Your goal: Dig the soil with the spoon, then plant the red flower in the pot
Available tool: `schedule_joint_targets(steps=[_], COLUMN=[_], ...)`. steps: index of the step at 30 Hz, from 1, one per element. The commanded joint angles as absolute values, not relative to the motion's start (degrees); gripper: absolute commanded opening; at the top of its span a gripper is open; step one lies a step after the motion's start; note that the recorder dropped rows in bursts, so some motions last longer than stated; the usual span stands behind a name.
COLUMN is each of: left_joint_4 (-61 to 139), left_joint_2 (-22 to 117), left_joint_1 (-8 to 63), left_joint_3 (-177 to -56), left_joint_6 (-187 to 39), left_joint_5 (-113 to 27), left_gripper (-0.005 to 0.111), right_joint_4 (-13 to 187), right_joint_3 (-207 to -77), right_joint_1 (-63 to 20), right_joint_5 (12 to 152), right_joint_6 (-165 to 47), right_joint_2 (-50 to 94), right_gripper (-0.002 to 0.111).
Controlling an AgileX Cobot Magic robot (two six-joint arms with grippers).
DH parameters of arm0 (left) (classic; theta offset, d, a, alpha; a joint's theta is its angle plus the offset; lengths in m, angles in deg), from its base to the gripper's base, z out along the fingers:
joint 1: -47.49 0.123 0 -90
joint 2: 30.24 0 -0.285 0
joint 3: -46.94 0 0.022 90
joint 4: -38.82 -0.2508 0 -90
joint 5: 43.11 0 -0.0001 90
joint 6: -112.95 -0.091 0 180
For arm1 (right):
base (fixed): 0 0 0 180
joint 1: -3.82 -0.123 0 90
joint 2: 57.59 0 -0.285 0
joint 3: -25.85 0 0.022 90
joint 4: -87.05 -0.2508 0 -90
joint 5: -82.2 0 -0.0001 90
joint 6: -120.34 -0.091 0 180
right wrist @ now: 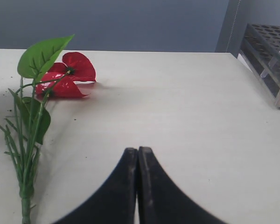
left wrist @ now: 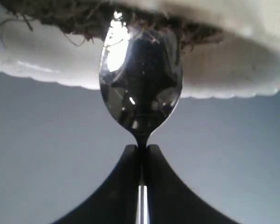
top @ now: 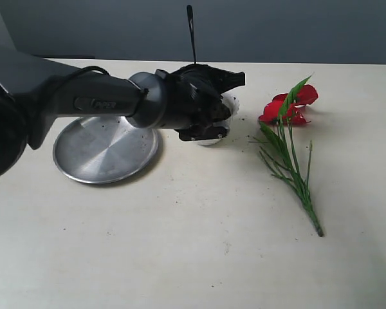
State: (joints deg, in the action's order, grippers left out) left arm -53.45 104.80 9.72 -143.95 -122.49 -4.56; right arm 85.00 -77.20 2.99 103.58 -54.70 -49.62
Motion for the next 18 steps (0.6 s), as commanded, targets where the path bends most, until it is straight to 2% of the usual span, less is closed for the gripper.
schedule_joint_targets(steps=[1,10,18], left_joint_4=[-56.8,-58.4,-61.1], left_joint_2=[101.7,101.2,101.2], left_joint_1=[9.1,10.0,12.6], left_joint_3=[-143.8,-143.8,-143.8], left_joint_6=[-122.7,-122.7,-122.7], left_joint_5=[-4.4,-12.0,-12.4], left_gripper=[0.000,0.000,0.000], right_joint_4=[85.2,85.1,85.1], right_joint_3=[-76.9,-76.9,-76.9], right_joint_1=[3.1,3.1,3.1], right_joint_5=[102.9,102.9,102.9], right_joint_6=[-54.6,-54.6,-54.6], right_joint_2=[-49.8,-49.8,-49.8], right_gripper=[0.000,0.000,0.000])
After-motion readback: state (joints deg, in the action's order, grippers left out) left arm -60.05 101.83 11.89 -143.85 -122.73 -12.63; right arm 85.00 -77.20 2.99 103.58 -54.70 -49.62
